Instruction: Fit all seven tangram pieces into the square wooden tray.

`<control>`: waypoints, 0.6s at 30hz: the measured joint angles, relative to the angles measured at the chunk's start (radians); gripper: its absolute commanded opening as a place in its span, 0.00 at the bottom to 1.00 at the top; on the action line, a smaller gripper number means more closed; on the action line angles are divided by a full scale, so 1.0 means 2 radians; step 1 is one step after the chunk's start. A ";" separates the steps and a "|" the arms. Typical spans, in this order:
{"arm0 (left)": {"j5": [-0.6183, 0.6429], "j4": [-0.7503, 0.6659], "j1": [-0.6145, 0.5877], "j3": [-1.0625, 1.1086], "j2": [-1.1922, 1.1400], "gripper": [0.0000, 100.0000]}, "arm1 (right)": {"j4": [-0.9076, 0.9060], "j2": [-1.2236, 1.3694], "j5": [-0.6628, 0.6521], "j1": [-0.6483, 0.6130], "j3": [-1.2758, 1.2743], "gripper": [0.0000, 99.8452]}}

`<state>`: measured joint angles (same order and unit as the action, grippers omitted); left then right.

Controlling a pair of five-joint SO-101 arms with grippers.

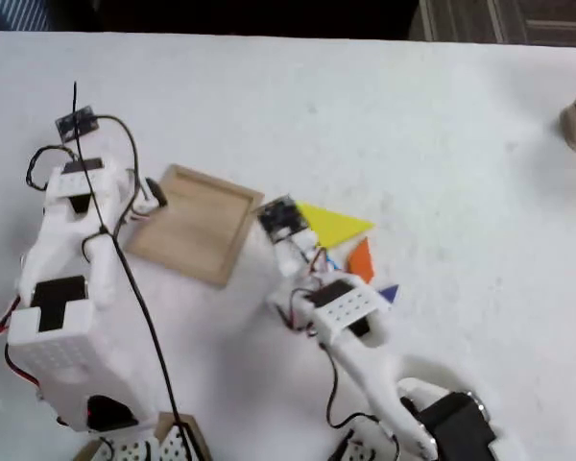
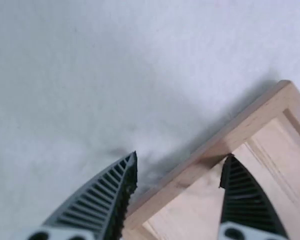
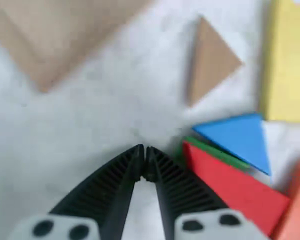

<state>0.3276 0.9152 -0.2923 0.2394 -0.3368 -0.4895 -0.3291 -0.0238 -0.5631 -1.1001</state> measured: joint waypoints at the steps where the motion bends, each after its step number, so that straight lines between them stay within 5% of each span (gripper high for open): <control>1: 0.000 0.000 0.000 0.000 0.000 0.27 | -0.009 -0.005 0.000 0.012 0.000 0.02; 11: 0.000 0.000 0.000 0.000 0.000 0.27 | -0.058 -0.018 0.000 0.137 0.000 0.02; 18: 0.000 0.026 0.022 0.000 0.000 0.27 | -0.058 -0.018 0.000 0.153 0.000 0.02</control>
<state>0.3276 0.9674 -0.2478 0.2394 -0.3368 -0.6045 -0.3659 -0.0238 -0.2562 -1.1001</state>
